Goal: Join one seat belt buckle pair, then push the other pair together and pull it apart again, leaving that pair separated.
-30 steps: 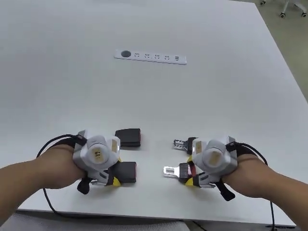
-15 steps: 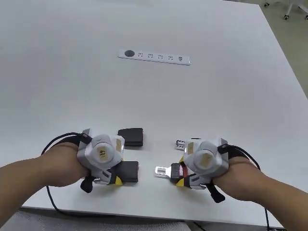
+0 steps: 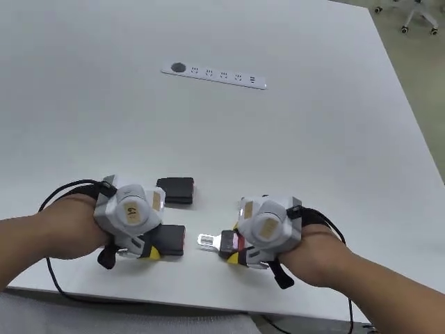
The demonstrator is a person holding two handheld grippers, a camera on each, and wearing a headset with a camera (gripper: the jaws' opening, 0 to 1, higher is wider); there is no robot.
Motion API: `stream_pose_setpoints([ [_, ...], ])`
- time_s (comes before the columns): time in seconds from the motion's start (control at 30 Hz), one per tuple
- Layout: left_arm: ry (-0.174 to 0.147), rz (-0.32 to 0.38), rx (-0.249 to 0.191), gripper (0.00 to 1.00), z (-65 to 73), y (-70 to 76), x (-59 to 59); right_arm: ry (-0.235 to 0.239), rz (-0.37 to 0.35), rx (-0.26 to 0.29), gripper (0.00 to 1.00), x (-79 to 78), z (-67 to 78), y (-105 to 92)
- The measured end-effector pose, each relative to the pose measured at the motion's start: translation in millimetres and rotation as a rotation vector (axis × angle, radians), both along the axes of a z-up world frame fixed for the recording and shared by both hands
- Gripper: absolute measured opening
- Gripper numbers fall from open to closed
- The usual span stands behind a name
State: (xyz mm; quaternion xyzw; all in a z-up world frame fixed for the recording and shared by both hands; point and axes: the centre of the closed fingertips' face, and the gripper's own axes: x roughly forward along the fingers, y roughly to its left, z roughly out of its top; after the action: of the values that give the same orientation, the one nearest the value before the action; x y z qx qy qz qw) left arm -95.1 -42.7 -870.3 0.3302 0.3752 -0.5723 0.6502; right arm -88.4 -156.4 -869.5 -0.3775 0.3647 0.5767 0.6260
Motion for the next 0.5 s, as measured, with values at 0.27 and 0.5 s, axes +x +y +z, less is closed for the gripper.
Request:
stream_pose_setpoints([
  [0.27,0.001,-0.008,0.005,0.34,-1.2,-0.1,0.7,-0.006,0.032,-0.009,0.33,-3.4,-0.5,13.7],
  [0.5,-0.001,-0.009,0.004,0.34,-1.5,0.1,0.8,-0.014,0.051,-0.03,0.33,-3.1,-0.6,22.1],
])
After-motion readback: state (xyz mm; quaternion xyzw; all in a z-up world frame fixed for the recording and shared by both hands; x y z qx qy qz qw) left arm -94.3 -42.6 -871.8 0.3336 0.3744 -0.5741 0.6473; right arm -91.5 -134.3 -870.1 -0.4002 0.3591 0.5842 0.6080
